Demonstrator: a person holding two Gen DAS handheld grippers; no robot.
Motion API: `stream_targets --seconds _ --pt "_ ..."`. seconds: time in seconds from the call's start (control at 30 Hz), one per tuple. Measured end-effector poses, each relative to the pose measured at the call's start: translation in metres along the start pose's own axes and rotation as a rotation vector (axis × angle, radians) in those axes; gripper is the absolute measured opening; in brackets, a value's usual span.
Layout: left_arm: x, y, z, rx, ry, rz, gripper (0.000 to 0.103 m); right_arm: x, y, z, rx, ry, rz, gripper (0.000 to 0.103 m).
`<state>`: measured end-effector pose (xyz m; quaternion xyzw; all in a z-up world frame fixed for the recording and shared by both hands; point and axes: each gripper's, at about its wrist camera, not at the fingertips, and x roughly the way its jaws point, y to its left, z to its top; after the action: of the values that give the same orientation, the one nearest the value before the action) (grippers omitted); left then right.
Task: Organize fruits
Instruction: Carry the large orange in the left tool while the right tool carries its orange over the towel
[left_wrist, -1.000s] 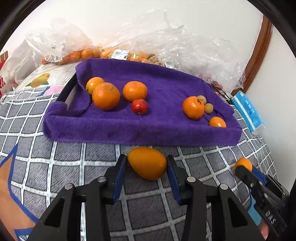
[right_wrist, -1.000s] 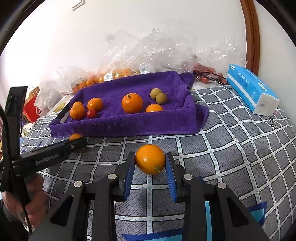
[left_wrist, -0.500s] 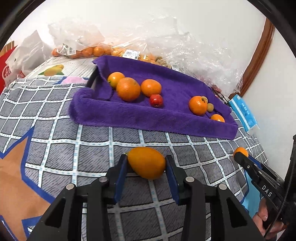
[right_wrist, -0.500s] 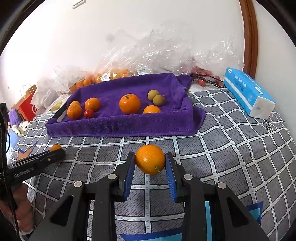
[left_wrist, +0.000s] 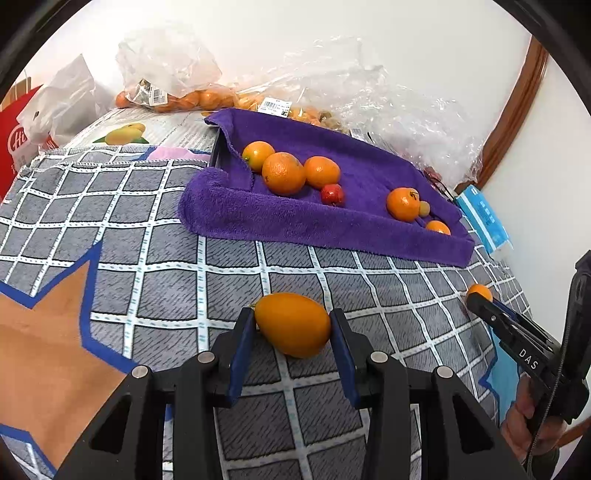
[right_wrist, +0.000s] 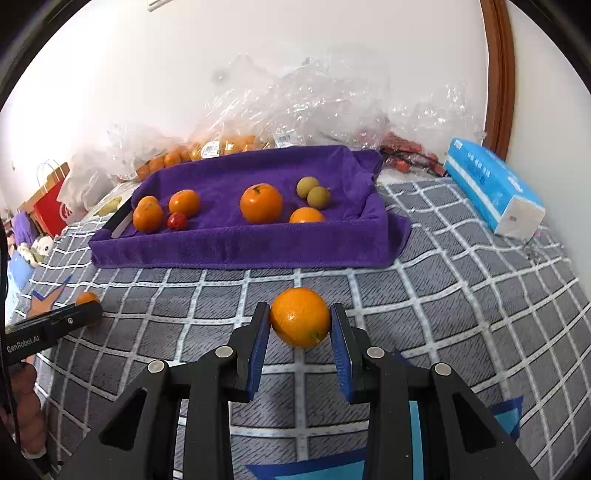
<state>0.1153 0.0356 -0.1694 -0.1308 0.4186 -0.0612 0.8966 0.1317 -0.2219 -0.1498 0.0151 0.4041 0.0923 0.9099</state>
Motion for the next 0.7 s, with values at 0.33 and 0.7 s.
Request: stream_targets --seconds 0.33,0.7 --pt "-0.018 0.009 0.015 -0.005 0.010 -0.016 0.039 -0.026 0.017 0.019 0.048 -0.019 0.023 0.033" --pt "-0.054 -0.002 0.051 0.030 -0.055 -0.032 0.039 -0.060 0.026 0.054 0.050 -0.090 0.013 0.033"
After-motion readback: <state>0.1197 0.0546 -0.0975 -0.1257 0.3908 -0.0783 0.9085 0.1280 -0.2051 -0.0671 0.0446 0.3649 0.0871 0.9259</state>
